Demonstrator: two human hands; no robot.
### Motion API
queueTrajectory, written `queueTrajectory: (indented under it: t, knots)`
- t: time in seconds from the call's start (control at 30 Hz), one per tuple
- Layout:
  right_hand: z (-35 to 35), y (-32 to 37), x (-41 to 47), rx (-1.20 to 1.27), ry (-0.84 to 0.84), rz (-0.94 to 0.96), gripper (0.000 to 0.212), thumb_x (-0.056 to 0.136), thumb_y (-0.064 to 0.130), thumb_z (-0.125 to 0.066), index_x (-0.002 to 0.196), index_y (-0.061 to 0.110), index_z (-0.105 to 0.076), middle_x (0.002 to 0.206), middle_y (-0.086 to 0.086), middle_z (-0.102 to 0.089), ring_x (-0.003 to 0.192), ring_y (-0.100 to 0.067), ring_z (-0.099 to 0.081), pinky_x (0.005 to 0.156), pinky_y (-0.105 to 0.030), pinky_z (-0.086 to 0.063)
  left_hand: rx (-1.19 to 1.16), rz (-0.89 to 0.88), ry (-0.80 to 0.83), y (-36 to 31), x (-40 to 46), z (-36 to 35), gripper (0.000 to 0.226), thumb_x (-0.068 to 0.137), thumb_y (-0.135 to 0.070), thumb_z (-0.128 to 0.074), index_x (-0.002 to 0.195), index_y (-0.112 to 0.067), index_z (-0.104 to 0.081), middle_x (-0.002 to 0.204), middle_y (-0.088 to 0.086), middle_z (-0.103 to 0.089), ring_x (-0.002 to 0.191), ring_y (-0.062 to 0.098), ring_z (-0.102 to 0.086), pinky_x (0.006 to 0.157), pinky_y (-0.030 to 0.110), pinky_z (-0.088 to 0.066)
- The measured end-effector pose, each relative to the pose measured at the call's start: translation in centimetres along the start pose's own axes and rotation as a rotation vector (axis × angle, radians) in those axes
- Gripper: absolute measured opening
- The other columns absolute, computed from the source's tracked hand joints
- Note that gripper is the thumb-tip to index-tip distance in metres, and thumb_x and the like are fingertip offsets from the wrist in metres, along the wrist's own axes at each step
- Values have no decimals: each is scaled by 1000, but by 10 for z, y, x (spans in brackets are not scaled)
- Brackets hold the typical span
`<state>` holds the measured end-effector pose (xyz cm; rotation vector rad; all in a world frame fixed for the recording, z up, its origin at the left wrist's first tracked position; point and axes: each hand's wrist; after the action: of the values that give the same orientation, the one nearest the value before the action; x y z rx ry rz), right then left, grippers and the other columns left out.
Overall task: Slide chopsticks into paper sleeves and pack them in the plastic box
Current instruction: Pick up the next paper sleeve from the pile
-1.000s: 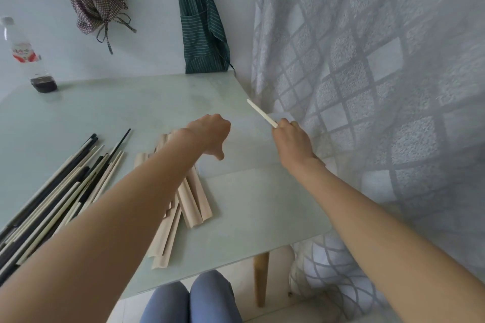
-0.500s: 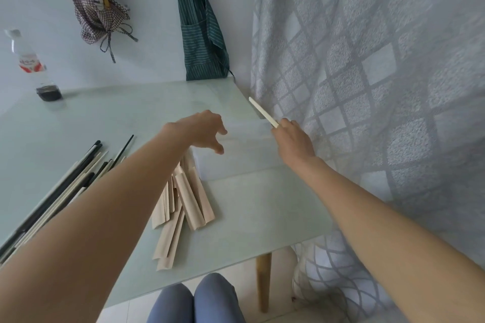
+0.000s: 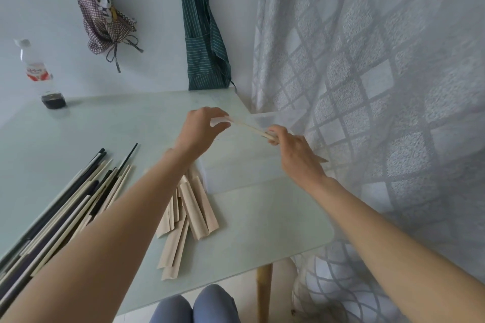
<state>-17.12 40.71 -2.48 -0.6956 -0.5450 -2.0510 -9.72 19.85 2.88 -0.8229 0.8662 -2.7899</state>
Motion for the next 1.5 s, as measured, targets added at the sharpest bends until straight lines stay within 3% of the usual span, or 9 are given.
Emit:
queueTrajectory:
  t: [0.17,0.53,0.83,1.1,1.2,1.27,1.33,1.4,1.5]
  knots:
    - [-4,-12,11,-227,304,-116,38,88,-9,-37,117,13,-47,110,1,-63,99,-23,-60,88,-33,-34,-14,16,17,6,6,-2,25,89,-21,-64,111,-12,-69,113,7,-68,105,24,-59,84,18,-36]
    - [-11,-6,62,-354,217,-268,36,88,-7,-41,107,16,-61,95,-7,-62,92,-29,-56,76,-34,-37,17,-1,1,15,22,3,25,95,-16,-54,113,-7,-67,112,9,-68,106,26,-58,80,18,-33]
    - [-40,13,58,-154,533,-233,36,85,2,-49,105,24,-69,99,-11,-65,96,-36,-59,75,-33,-43,-120,53,-37,19,23,2,22,92,-23,-59,111,-11,-58,109,8,-67,102,21,-60,80,23,-39]
    - [-54,15,70,-33,675,-265,27,82,-2,-53,91,13,-72,76,-6,-53,73,-27,-58,61,-30,-41,550,-231,-413,24,17,-11,16,71,-8,-80,76,-7,-64,78,9,-57,66,28,-54,58,32,-40]
    - [-56,13,69,-22,686,-288,16,84,6,-59,90,13,-72,79,-7,-56,73,-27,-58,62,-31,-44,572,-271,-356,38,10,-25,37,63,7,-79,97,-4,-67,91,11,-62,72,29,-60,61,32,-47]
    - [-53,13,69,-5,699,-297,15,86,13,-62,95,20,-72,91,-9,-60,82,-29,-60,70,-33,-49,560,-246,-197,48,3,-30,56,72,2,-73,125,-5,-56,127,16,-55,107,33,-58,88,37,-48]
    - [-49,12,70,-13,733,-301,22,86,13,-62,102,24,-71,101,-9,-61,90,-31,-60,74,-33,-48,512,-126,94,52,-5,-31,74,89,-32,-61,148,-8,-23,158,12,-12,145,28,-17,117,39,-17]
    - [-47,12,70,-18,766,-315,27,85,7,-59,106,21,-70,107,-11,-62,94,-32,-60,76,-31,-47,516,0,342,53,-6,-29,107,79,-67,-53,150,-12,5,156,7,22,144,19,19,118,42,7]
    - [-43,11,68,-33,823,-331,30,85,2,-57,107,18,-70,110,-11,-63,94,-31,-62,76,-29,-47,423,139,554,51,1,-31,125,65,-79,-55,150,-14,11,154,10,27,141,21,27,115,46,13]
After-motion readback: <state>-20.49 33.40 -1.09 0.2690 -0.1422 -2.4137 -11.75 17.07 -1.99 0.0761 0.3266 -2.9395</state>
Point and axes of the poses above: each hand's wrist, its own x-axis towards the middle knuckle, its own z-axis out of the back of the hand, y = z × x
